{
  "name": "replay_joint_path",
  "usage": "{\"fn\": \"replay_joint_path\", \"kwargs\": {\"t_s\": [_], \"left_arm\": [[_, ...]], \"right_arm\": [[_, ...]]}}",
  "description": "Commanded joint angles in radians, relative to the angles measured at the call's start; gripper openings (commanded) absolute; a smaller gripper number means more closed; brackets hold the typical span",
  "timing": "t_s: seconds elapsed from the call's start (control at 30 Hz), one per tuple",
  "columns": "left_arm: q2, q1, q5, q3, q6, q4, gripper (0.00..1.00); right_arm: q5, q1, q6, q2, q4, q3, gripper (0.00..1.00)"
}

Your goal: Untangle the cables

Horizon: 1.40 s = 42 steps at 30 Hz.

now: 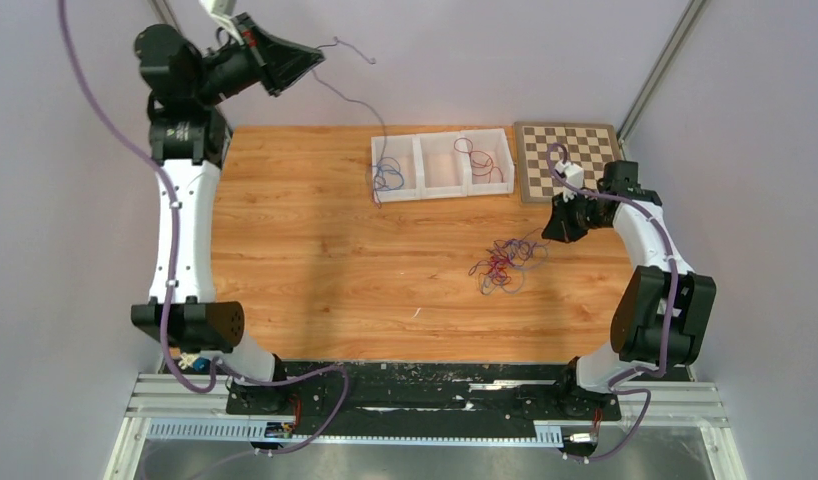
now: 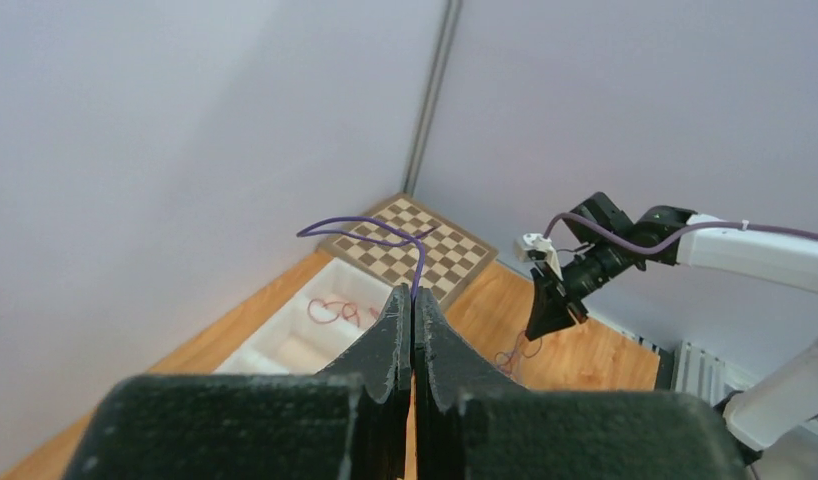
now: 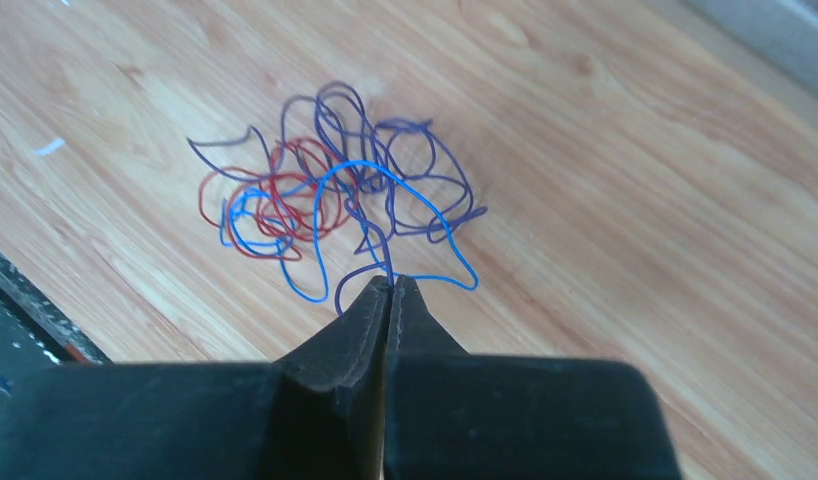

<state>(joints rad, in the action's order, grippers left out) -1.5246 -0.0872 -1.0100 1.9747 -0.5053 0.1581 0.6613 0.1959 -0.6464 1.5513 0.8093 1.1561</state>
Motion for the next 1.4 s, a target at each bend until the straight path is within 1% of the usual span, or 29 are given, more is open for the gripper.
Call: {"fn": "replay_joint_path", "kwargs": {"t_s": [0.0, 0.03, 0.1, 0.23, 0.47, 0.73, 0.87, 0.93, 1.03, 1.13, 1.27, 1.37], "left_arm": [[-0.133, 0.163, 0.084, 0.152, 0.004, -0.075, 0.0], [-0.181, 0.201, 0.092, 0.173, 0.0, -0.091, 0.0], [-0.249, 0.238, 0.119, 0.251, -0.001, -0.125, 0.0], [-0.374, 0.283, 0.169, 0.354, -0.01, -0.192, 0.0], [-0.492, 0.32, 0.249, 0.402, -0.043, -0.376, 0.0], [-0.62, 0.372, 0.323, 0.466, -0.055, -0.49, 0.0], [-0.665, 0.394, 0.354, 0.461, -0.035, -0.542, 0.0], [-0.679, 0.395, 0.352, 0.434, -0.025, -0.562, 0.0], [-0.681, 0.393, 0.355, 0.337, -0.012, -0.587, 0.0], [-0.708, 0.392, 0.335, 0.288, -0.021, -0.605, 0.0], [-0.749, 0.395, 0.334, 0.288, -0.041, -0.602, 0.0], [-0.771, 0.4, 0.374, 0.311, -0.021, -0.574, 0.0]], "right_arm": [[0.096, -0.014, 0.111, -0.034, 0.01, 0.093, 0.0], [0.098, -0.015, 0.12, -0.034, 0.01, 0.101, 0.0], [0.101, -0.018, 0.135, -0.041, 0.013, 0.112, 0.0], [0.101, -0.024, 0.158, -0.049, 0.011, 0.111, 0.0], [0.076, -0.042, 0.181, -0.032, 0.011, 0.113, 0.0], [0.048, -0.044, 0.212, -0.001, 0.004, 0.144, 0.0], [0.038, -0.045, 0.214, 0.009, 0.004, 0.152, 0.0], [0.032, -0.044, 0.215, 0.013, 0.003, 0.157, 0.0], [0.028, -0.045, 0.217, 0.02, 0.004, 0.162, 0.0], [0.025, -0.045, 0.217, 0.025, 0.002, 0.159, 0.0], [0.019, -0.045, 0.214, 0.029, 0.003, 0.154, 0.0], [0.019, -0.044, 0.215, 0.03, 0.002, 0.152, 0.0]]}}
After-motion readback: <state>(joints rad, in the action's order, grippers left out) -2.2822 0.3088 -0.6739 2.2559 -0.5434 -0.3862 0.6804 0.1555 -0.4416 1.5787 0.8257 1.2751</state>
